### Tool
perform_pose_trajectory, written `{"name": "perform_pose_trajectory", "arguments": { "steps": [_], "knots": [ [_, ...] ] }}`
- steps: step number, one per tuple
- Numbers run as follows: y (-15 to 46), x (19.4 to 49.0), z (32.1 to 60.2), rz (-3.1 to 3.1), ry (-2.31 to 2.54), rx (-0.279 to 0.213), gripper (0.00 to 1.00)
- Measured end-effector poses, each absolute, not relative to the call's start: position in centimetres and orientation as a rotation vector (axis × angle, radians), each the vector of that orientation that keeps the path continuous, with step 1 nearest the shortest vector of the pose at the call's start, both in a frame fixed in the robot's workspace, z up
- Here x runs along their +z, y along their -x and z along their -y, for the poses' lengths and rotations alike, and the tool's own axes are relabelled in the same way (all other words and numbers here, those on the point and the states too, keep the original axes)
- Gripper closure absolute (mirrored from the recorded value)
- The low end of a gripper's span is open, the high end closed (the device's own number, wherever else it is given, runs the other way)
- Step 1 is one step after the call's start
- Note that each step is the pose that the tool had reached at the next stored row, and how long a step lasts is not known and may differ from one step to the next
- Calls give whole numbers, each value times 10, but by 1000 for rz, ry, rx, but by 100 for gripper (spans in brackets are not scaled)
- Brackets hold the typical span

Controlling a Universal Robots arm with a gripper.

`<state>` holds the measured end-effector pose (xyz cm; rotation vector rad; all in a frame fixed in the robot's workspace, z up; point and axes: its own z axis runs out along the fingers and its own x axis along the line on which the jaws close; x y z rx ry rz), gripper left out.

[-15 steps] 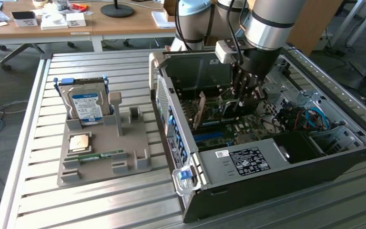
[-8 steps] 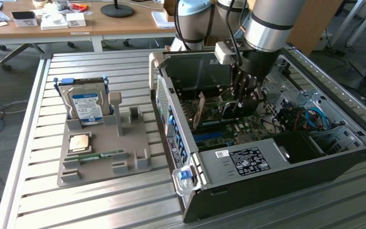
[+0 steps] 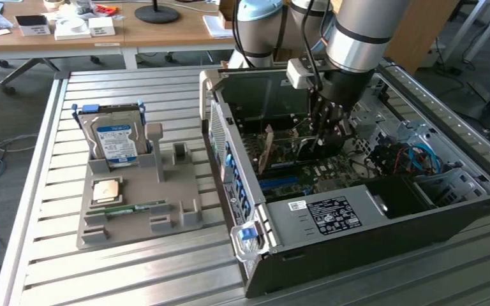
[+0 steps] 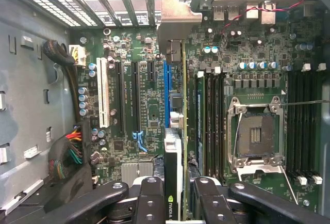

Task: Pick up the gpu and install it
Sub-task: 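Insert the gpu into the slot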

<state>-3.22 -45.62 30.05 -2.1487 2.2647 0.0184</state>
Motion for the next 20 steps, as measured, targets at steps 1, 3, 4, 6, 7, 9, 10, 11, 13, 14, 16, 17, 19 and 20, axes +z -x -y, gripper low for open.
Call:
{"name": "perform_pose_trajectory", "arguments": {
  "steps": [1, 3, 4, 6, 7, 9, 10, 11, 13, 14, 16, 17, 19, 20],
  "knots": [
    [32, 300, 456, -2265, 2149, 19, 73],
    [32, 300, 456, -2265, 2148, 19, 73],
    [32, 300, 456, -2264, 2148, 19, 73],
    [34, 300, 457, -2264, 2148, 19, 73],
    [34, 300, 457, -2264, 2148, 19, 73],
    [36, 300, 457, -2265, 2148, 19, 73],
    [36, 300, 458, -2265, 2149, 19, 73],
    [36, 299, 458, -2264, 2149, 19, 73],
    [36, 298, 459, -2264, 2148, 19, 73],
    [37, 297, 459, -2264, 2149, 19, 73],
    [37, 294, 459, -2265, 2148, 19, 73],
    [37, 293, 459, -2265, 2148, 18, 73],
    [38, 291, 459, -2265, 2148, 19, 73],
    [39, 290, 459, -2264, 2148, 19, 73]
  ]
}}
